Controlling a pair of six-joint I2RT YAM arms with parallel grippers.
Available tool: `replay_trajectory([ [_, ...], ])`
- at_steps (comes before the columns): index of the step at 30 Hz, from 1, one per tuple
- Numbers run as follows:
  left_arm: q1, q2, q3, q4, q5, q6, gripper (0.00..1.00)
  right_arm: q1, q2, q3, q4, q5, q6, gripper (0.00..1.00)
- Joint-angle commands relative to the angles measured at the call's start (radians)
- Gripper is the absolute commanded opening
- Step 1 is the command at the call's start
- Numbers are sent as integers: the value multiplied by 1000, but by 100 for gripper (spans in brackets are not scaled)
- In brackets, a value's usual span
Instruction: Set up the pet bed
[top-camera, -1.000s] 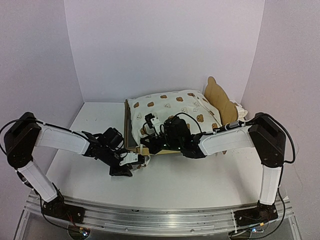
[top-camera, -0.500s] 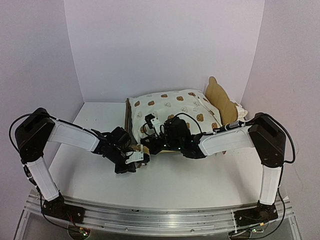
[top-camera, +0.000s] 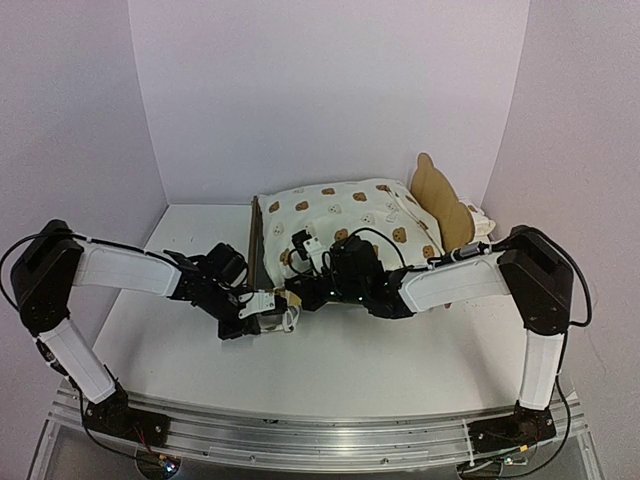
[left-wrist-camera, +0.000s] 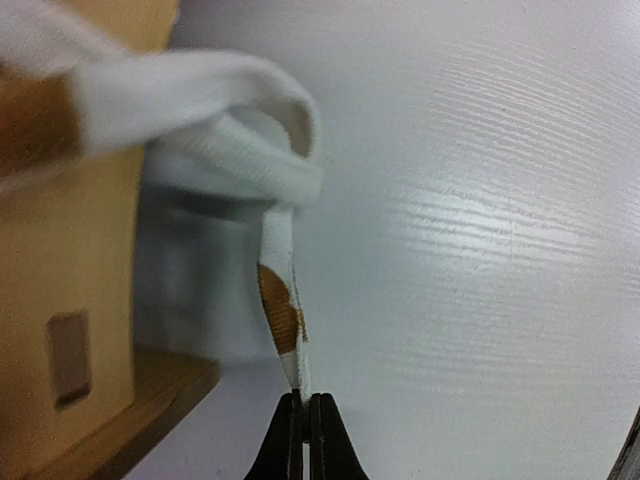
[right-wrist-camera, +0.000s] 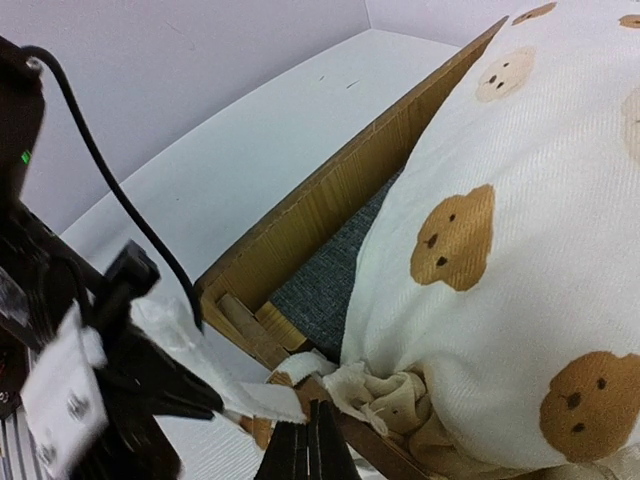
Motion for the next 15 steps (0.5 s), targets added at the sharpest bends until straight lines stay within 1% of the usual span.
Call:
replay_trajectory([
  [1, 72, -189, -79, -101, -57, 40, 0, -39, -87, 57, -7, 8, -25, 0],
  [10, 195, -374, -203, -216, -165, 79, 0, -110, -107, 224, -143, 14, -117, 0],
  [15, 206, -489, -286, -253, -191, 163, 0, -146, -74, 311, -192, 18, -153, 0],
])
